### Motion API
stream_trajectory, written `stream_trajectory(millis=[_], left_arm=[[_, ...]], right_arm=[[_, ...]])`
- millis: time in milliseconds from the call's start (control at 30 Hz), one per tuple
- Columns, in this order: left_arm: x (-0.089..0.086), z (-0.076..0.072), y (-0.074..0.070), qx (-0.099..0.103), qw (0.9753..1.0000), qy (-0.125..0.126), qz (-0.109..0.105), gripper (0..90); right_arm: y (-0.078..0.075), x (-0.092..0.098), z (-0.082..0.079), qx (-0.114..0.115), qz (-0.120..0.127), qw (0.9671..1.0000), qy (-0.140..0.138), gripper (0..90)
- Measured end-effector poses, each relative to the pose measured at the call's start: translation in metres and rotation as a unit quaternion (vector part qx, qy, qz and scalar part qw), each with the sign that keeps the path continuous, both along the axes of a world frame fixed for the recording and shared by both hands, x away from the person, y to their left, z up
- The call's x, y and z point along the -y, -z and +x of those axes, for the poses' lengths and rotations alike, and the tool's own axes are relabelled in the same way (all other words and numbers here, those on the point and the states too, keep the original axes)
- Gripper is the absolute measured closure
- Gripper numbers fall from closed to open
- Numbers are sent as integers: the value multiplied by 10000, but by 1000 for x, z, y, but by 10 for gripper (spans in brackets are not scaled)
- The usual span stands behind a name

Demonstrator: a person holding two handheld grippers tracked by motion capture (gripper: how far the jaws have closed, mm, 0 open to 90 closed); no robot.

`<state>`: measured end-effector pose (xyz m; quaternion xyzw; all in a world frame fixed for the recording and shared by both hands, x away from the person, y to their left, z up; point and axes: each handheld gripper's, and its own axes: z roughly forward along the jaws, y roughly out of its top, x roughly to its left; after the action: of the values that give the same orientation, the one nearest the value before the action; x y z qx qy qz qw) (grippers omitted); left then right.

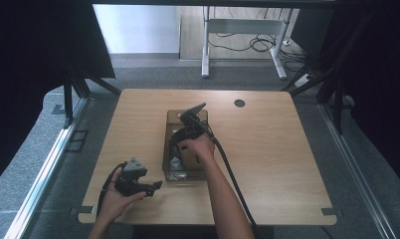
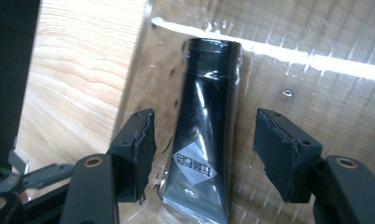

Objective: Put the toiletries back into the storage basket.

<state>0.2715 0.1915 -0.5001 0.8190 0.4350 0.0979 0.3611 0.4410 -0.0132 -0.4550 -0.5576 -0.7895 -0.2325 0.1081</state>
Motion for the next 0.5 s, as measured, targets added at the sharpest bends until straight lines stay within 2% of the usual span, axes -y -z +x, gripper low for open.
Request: stream_trajectory(millis=[67,167,300,467,500], left_arm=[[0,0,0,7,10000,7,19,234],[0,-1,0,6,10000,3,25,234],[-1,-1,1,4,10000,-8,61,234],[-2,-2,2,-5,9999,-54,113,234],[-2,-2,2,-16,9999,-64,119,234]], right_arm=[[-2,1,-1,42,-8,10000,-54,390],[-8,5,-5,261,-67,9993,-258,390],[-13,11,-9,392,4,9982,-453,400],[-21,23,-17,775,6,9933,-852,409],[-22,30,-21,906,63,9906,-1019,411]])
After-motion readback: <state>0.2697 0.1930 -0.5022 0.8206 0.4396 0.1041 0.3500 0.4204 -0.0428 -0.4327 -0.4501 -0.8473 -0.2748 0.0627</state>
